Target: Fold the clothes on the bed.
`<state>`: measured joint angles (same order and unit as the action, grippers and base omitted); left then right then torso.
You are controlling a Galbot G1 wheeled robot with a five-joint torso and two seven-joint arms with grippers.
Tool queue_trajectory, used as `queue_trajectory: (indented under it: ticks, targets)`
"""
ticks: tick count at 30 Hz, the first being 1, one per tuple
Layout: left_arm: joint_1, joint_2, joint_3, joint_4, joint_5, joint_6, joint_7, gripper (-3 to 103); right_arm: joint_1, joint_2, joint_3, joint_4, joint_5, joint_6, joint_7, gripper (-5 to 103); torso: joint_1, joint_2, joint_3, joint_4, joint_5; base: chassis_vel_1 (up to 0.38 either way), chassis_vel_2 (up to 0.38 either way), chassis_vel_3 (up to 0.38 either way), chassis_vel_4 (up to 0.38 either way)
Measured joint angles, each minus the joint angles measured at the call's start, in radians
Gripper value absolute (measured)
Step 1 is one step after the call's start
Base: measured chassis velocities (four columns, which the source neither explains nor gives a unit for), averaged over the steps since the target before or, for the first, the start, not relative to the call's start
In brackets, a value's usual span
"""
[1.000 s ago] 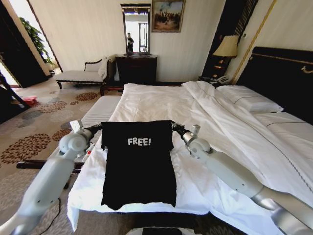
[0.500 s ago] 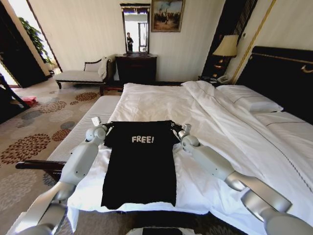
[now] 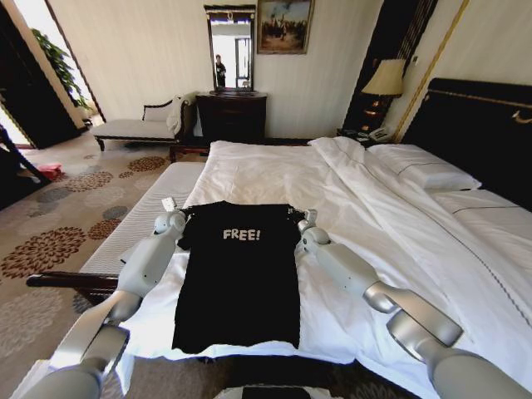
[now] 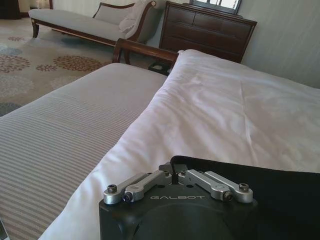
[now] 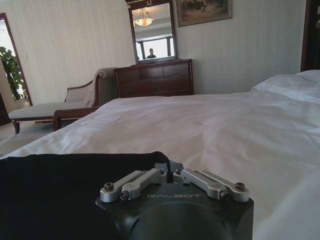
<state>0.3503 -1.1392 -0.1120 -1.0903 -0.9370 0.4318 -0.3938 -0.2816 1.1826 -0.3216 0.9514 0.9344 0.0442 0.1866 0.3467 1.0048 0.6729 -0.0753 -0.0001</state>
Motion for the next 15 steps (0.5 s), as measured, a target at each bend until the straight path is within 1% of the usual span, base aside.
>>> queue_trajectory:
  ticks: [1, 2, 3, 4, 5, 6, 8, 9, 10, 11, 12, 13, 14, 15]
  targets:
    - [-0.006, -0.007, 0.003, 0.010, 0.004, -0.009, 0.002, 0, 0.003, 0.010, 0.000, -0.010, -0.004, 0.002, 0.002, -2, 0.000, 0.000, 0.000, 0.0001, 0.0001, 0.000, 0.000, 0.000, 0.000]
    - [-0.012, -0.016, 0.005, 0.018, 0.007, -0.021, 0.004, -1, 0.005, 0.022, 0.001, -0.023, -0.011, 0.008, 0.004, 2, 0.000, 0.000, 0.000, 0.0001, 0.0001, 0.000, 0.000, 0.000, 0.000]
    - [-0.015, -0.021, 0.005, 0.022, 0.008, -0.028, 0.004, 4, 0.006, 0.029, 0.003, -0.029, -0.015, 0.013, 0.005, 7, 0.000, 0.000, 0.000, 0.0000, 0.0001, 0.000, 0.000, 0.000, 0.000]
    - [-0.017, -0.026, 0.005, 0.026, 0.008, -0.036, 0.004, 10, 0.007, 0.036, 0.006, -0.034, -0.017, 0.019, 0.006, 7, 0.000, 0.000, 0.000, -0.0001, 0.0001, 0.000, 0.000, 0.000, 0.000]
    - [-0.017, -0.026, 0.005, 0.026, 0.008, -0.036, 0.004, 10, 0.007, 0.036, 0.006, -0.034, -0.017, 0.019, 0.006, 7, 0.000, 0.000, 0.000, -0.0001, 0.0001, 0.000, 0.000, 0.000, 0.000]
    - [-0.018, -0.029, 0.004, 0.028, 0.008, -0.042, 0.004, 10, 0.008, 0.041, 0.009, -0.036, -0.018, 0.022, 0.008, 12, 0.000, 0.000, 0.000, -0.0002, 0.0001, 0.000, 0.000, 0.000, 0.000]
    - [-0.021, -0.026, -0.001, 0.039, 0.011, -0.050, 0.004, 20, 0.014, 0.042, 0.017, -0.039, -0.018, 0.023, 0.013, 23, 0.000, 0.000, 0.000, -0.0001, 0.0002, 0.000, 0.000, 0.000, 0.000]
    - [-0.022, -0.024, -0.003, 0.044, 0.012, -0.051, 0.003, 26, 0.017, 0.042, 0.020, -0.041, -0.018, 0.023, 0.013, 23, 0.000, 0.000, 0.000, -0.0001, 0.0000, 0.000, 0.000, 0.000, 0.000]
    - [-0.022, -0.024, -0.003, 0.044, 0.012, -0.051, 0.003, 26, 0.017, 0.042, 0.020, -0.041, -0.018, 0.023, 0.013, 23, 0.000, 0.000, 0.000, -0.0001, 0.0000, 0.000, 0.000, 0.000, 0.000]
    - [-0.025, -0.018, -0.010, 0.053, 0.013, -0.053, 0.001, 31, 0.026, 0.041, 0.027, -0.050, -0.018, 0.023, 0.015, 29, 0.000, 0.000, 0.000, -0.0001, 0.0000, 0.000, 0.000, 0.000, 0.000]
    - [-0.027, -0.013, -0.017, 0.058, 0.013, -0.054, 0.000, 31, 0.031, 0.041, 0.032, -0.057, -0.018, 0.022, 0.017, 34, 0.000, 0.000, 0.000, -0.0001, 0.0001, 0.000, 0.000, 0.000, 0.000]
    - [-0.030, -0.004, -0.030, 0.064, 0.011, -0.055, -0.003, 42, 0.039, 0.036, 0.042, -0.064, -0.018, 0.021, 0.021, 40, 0.000, 0.000, 0.000, 0.0002, 0.0001, 0.000, 0.000, 0.000, 0.000]
    - [-0.030, 0.004, -0.041, 0.064, 0.004, -0.055, -0.005, 42, 0.041, 0.030, 0.047, -0.064, -0.015, 0.020, 0.022, 45, 0.000, 0.000, 0.000, 0.0004, 0.0000, 0.000, 0.000, 0.000, 0.000]
    - [-0.030, 0.013, -0.050, 0.063, -0.004, -0.055, -0.007, 47, 0.041, 0.019, 0.051, -0.057, -0.012, 0.016, 0.022, 51, 0.000, 0.000, 0.000, 0.0004, 0.0001, 0.000, 0.000, 0.000, 0.000]
